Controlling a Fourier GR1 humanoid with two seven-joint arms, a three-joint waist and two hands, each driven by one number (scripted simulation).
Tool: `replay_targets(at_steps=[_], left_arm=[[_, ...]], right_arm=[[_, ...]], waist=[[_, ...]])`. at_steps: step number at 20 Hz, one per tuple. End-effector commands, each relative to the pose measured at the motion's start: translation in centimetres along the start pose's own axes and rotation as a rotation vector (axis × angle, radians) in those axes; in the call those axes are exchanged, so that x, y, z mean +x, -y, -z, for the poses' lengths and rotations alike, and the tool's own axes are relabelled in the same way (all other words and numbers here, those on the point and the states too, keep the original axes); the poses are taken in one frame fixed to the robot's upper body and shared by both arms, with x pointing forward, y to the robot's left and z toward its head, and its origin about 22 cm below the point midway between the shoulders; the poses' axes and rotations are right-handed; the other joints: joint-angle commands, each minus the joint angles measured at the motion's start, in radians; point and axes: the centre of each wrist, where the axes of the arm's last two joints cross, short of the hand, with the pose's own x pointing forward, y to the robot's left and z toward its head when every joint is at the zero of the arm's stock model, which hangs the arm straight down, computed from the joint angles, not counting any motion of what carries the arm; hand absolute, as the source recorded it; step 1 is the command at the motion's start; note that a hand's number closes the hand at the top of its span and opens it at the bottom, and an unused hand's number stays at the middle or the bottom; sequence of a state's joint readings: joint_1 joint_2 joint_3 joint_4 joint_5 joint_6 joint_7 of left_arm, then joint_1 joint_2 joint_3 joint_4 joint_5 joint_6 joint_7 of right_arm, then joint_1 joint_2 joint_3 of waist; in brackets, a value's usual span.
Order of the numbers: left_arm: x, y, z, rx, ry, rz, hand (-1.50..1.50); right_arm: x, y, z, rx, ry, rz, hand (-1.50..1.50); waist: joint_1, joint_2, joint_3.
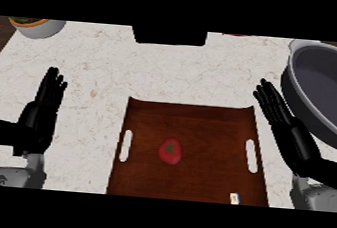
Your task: Pick the tomato from the tray and place it in the pot
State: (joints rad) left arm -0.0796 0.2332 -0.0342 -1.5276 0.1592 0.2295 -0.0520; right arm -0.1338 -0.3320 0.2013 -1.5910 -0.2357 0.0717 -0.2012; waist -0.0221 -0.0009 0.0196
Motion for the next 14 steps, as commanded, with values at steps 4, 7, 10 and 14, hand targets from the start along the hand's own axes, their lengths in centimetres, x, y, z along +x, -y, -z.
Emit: replay_targets(at_steps=[4, 7, 10, 14], left_arm=[[4.1, -1.3, 1.7, 0.016, 0.034, 0.035, 0.00], [3.2, -0.9, 1.9, 0.008, 0.014, 0.036, 0.00], [4.5, -0.7, 2.3, -0.004, -0.028, 0.006, 0.00], [5.5, -1.1, 1.8, 0.009, -0.053, 0.003, 0.00]], right_arm=[[-2.5, -1.2, -0.1, -0.336, -0.012, -0.139, 1.50], [-0.7, 6.5, -2.0, -0.139, -0.100, -0.742, 1.50], [-6.4, -1.5, -3.2, -0.553, -0.123, -0.528, -1.50], [-6.7, -5.0, -6.3, -0.505, 0.058, -0.500, -1.50]], waist=[[0.029, -0.001, -0.019], [0.020, 0.002, -0.056], [0.025, 0.002, -0.019], [0.018, -0.002, -0.019]])
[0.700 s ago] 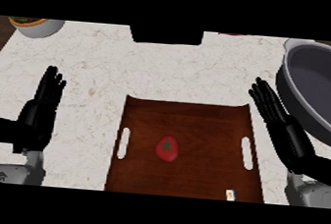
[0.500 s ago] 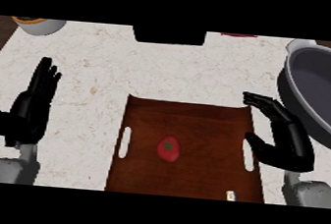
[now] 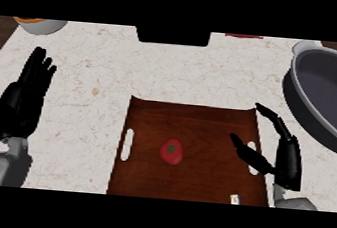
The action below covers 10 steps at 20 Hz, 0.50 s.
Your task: Pick the tomato from the tray and place it in the pot
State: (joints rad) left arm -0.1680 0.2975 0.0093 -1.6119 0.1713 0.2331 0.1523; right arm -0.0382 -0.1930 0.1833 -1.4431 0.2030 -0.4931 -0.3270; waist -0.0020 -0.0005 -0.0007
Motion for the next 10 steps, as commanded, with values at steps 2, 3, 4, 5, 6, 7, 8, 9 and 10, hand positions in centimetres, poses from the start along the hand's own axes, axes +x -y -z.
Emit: replay_targets(at_steps=[2, 3, 4, 5, 6, 7, 8, 9, 10], left_arm=[[-1.9, -0.9, 0.0, 0.016, -0.016, -0.006, 0.00], [2.8, -0.9, 0.8, 0.013, -0.009, 0.004, 0.00], [1.1, -1.6, 0.5, -0.005, -0.017, -0.007, 0.00], [2.1, 0.4, 0.1, -0.003, -0.011, -0.012, 0.00], [1.9, -0.3, 0.2, -0.021, -0.026, -0.004, 0.00], [0.7, -0.4, -0.1, 0.001, -0.007, 0.008, 0.00], [0.4, -0.8, -0.8, -0.001, -0.021, 0.009, 0.00], [1.0, -0.9, 0.4, -0.024, -0.016, -0.006, 0.00], [1.1, 0.7, 0.2, 0.000, -0.011, -0.012, 0.00]], right_arm=[[2.8, -2.7, -0.9, -0.019, 0.122, -0.015, -1.50], [1.4, -0.7, -1.1, -0.004, 0.131, -0.028, -1.50], [4.6, -1.2, -1.6, 0.033, 0.115, -0.019, -1.50], [6.1, -1.1, -0.5, 0.035, 0.113, -0.036, -1.50], [5.8, -0.9, -1.6, 0.117, 0.061, -0.067, -1.50], [7.2, 0.0, -0.9, 0.169, 0.043, -0.088, -1.50], [7.5, -0.4, -1.0, 0.200, 0.008, -0.122, -1.50], [7.1, -0.7, -0.7, 0.278, -0.026, -0.159, -1.50], [8.4, -1.7, -0.9, 0.328, -0.047, -0.168, -1.50]], waist=[[0.000, 0.000, 0.000], [0.000, -0.001, 0.001], [-0.002, -0.002, 0.000], [-0.001, -0.003, 0.000], [-0.002, -0.003, 0.000], [-0.005, -0.004, -0.002], [0.000, -0.005, -0.002], [-0.001, -0.002, -0.003], [-0.001, -0.003, -0.003]])
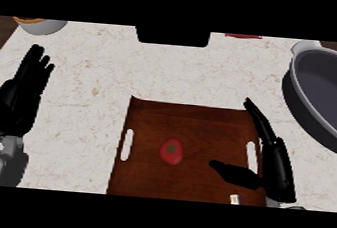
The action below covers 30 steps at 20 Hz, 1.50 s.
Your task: Pick the tomato from the tray and place it in the pot
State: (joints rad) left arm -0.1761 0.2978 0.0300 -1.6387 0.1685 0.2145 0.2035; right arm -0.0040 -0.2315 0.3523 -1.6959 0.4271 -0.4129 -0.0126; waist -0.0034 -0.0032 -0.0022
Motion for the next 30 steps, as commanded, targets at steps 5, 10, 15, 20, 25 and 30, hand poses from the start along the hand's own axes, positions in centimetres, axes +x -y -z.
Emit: replay_targets(at_steps=[5, 10, 15, 20, 25, 30], left_arm=[[-0.6, -0.6, 0.3, -0.008, 0.002, -0.003, 0.00], [0.2, 0.4, 0.4, -0.038, 0.002, 0.007, 0.00], [-0.6, -0.1, 1.6, -0.010, 0.006, 0.009, 0.00], [0.6, -0.7, 0.5, -0.001, 0.002, 0.008, 0.00], [0.7, 0.8, 1.2, -0.011, 0.007, 0.000, 0.00], [-1.0, 1.1, 0.9, 0.003, 0.008, 0.002, 0.00]], right_arm=[[4.8, -0.9, 1.4, 0.374, -0.188, -0.261, -1.50], [9.0, -4.1, 3.6, 0.546, -0.278, -0.373, -1.50], [10.8, -8.4, 3.9, 0.617, -0.337, -0.375, -1.50], [10.7, -9.6, 3.2, 0.618, -0.362, -0.337, -1.50], [9.6, -11.3, 3.2, 0.632, -0.401, -0.390, -1.50], [9.7, -10.2, 4.3, 0.608, -0.451, -0.462, -1.50]], waist=[[0.014, 0.002, -0.003], [0.021, 0.003, 0.000], [0.008, 0.005, 0.002], [0.007, 0.003, 0.002], [0.007, 0.003, 0.002], [0.004, 0.003, 0.002]])
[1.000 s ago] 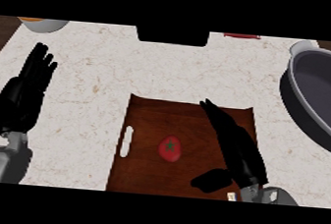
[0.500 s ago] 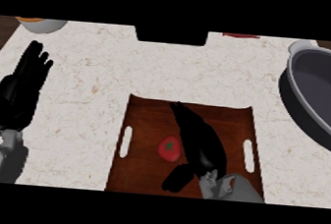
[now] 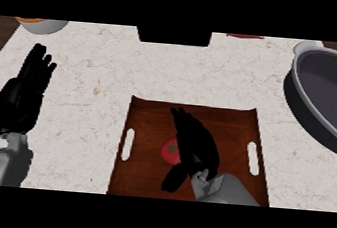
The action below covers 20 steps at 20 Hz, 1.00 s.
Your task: Pick the tomato from the tray and place it in the pot
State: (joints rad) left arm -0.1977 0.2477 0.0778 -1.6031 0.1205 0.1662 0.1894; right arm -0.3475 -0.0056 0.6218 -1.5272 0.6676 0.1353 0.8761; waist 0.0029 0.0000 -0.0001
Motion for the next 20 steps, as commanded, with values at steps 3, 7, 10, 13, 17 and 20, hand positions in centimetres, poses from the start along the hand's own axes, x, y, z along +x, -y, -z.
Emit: replay_targets(at_steps=[3, 7, 10, 13, 17, 20], left_arm=[[1.1, 0.6, -0.4, -0.008, 0.012, 0.009, 0.00], [-0.4, 0.1, -0.6, -0.008, -0.002, 0.004, 0.00], [0.9, -0.1, -0.8, 0.000, -0.014, -0.002, 0.00], [1.0, -0.6, -1.5, -0.025, -0.002, 0.002, 0.00], [0.1, -0.1, 0.9, 0.004, 0.006, -0.003, 0.00], [0.6, 1.0, -0.3, -0.007, -0.004, -0.003, 0.00]], right_arm=[[-1.3, -1.2, 0.8, 0.004, -0.040, -0.026, -1.50], [-1.6, -2.2, 1.8, 0.002, -0.008, -0.013, -1.50], [-2.2, -3.7, 1.2, 0.001, -0.030, -0.028, -1.50], [-2.7, -3.6, 3.3, 0.001, -0.058, -0.049, -1.50], [-4.0, -3.3, 3.3, 0.006, -0.084, -0.031, -1.50], [-3.2, -4.1, 3.8, 0.011, -0.044, -0.018, -1.50]], waist=[[0.000, -0.001, 0.000], [0.000, 0.000, 0.000], [0.000, 0.000, 0.000], [0.003, 0.000, 0.000], [-0.004, 0.000, 0.000], [0.000, 0.000, 0.000]])
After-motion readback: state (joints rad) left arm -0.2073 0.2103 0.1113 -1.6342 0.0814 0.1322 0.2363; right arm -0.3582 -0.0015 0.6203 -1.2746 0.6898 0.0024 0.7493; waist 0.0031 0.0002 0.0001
